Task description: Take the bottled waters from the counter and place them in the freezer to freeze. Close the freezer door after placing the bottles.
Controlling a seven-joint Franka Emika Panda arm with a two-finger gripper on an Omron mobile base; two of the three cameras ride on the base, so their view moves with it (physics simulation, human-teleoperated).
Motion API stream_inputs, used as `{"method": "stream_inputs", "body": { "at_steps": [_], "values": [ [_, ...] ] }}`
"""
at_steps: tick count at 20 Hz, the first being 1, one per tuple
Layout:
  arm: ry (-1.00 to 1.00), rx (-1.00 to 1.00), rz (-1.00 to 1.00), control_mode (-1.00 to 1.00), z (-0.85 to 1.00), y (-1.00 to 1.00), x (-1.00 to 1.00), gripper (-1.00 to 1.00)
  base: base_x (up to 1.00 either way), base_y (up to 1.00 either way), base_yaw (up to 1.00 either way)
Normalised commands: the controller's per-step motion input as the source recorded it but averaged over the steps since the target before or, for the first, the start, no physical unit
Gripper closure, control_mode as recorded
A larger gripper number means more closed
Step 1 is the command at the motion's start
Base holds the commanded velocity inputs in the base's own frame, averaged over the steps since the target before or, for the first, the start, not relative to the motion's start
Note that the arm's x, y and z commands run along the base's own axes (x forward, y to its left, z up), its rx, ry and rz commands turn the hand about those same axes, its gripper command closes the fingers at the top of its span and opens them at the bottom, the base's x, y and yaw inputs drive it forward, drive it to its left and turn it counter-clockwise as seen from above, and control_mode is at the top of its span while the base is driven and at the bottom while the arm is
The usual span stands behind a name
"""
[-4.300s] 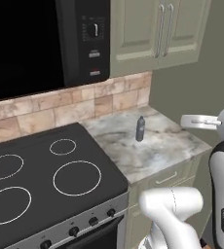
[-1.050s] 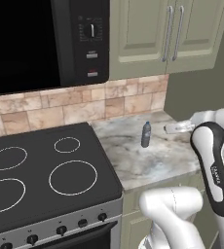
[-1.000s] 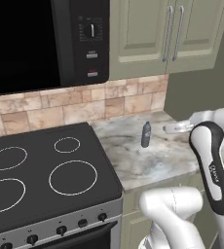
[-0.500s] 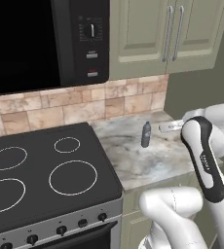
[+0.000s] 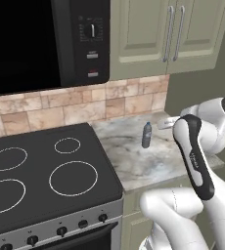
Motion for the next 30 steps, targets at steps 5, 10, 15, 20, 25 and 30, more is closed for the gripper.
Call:
{"method": "stream_inputs", "body": {
  "at_steps": [5, 10, 15, 20, 25, 30],
  "values": [
    [0.00, -0.08, -0.15, -1.00, -0.05, 0.00, 0.01, -1.00, 0.00, 0.00, 0.00],
    [0.09, -0.07, -0.08, -1.00, -0.06, 0.00, 0.05, -1.00, 0.00, 0.00, 0.00],
    [0.12, -0.13, 0.00, -1.00, 0.00, 0.00, 0.00, -1.00, 0.00, 0.00, 0.00],
    [0.00, -0.09, -0.01, -1.00, -0.01, 0.00, 0.00, -1.00, 0.00, 0.00, 0.00],
    [-0.07, -0.01, 0.00, -1.00, -0.19, -0.02, 0.01, -1.00, 0.00, 0.00, 0.00],
    [0.04, 0.00, 0.00, -1.00, -0.12, -0.05, 0.29, -1.00, 0.00, 0.00, 0.00]
  ]
}}
